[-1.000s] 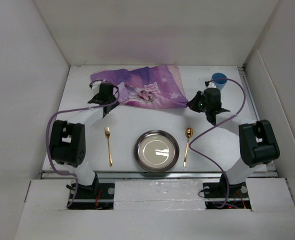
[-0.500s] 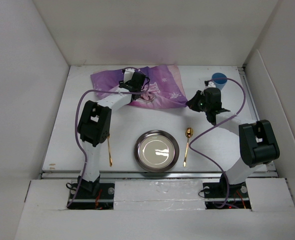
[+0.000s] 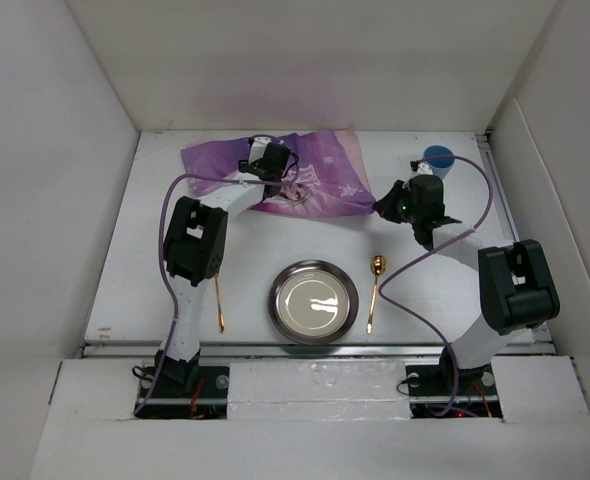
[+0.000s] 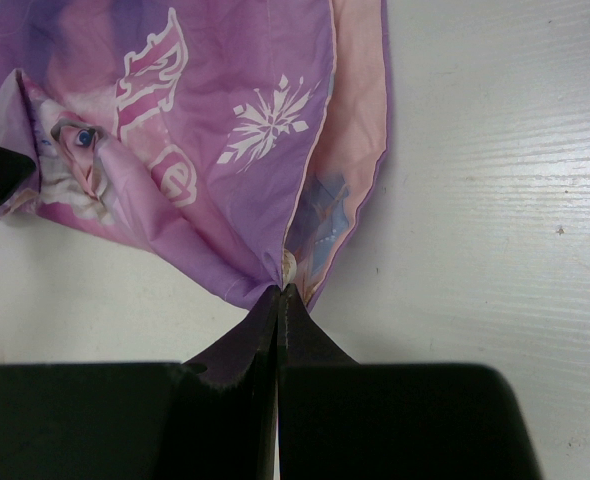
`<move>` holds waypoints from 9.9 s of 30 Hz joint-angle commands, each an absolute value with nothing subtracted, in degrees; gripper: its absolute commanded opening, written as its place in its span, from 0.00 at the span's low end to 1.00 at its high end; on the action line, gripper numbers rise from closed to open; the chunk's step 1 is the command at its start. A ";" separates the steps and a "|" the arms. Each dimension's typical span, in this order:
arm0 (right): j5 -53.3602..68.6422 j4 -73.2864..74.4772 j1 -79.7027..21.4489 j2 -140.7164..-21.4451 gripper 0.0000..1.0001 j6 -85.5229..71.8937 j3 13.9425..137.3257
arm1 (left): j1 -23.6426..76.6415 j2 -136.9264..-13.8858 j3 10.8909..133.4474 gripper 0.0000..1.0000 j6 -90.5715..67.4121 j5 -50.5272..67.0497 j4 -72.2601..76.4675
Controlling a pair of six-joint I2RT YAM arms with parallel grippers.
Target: Set the dinner table for one person
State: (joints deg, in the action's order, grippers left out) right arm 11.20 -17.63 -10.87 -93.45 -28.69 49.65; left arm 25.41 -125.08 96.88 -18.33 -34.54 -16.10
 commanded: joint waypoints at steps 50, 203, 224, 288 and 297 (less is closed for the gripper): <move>0.97 19.25 -10.64 -65.56 0.00 -16.52 98.62 | 10.37 -72.68 104.00 0.00 -15.66 -19.07 -5.90; 4.57 -9.14 -27.69 -64.25 0.53 -24.61 35.42 | 15.91 -78.57 33.75 0.44 -48.34 -8.61 9.05; 3.51 -5.45 -28.21 -63.20 0.52 -24.43 34.98 | 13.45 -81.48 36.82 0.00 -46.15 -15.91 6.42; 33.38 -19.32 -17.85 -110.11 0.00 -40.67 81.53 | 17.23 -39.99 48.25 0.25 -19.07 -0.70 -5.01; 39.37 -24.95 -15.47 -121.81 0.00 -48.60 90.79 | 17.23 -41.92 48.69 0.26 -18.90 -0.88 -4.92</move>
State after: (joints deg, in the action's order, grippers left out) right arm 31.09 -12.64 -15.27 -124.38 -41.93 84.75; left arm 16.93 -41.76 48.23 -19.84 -1.48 -7.81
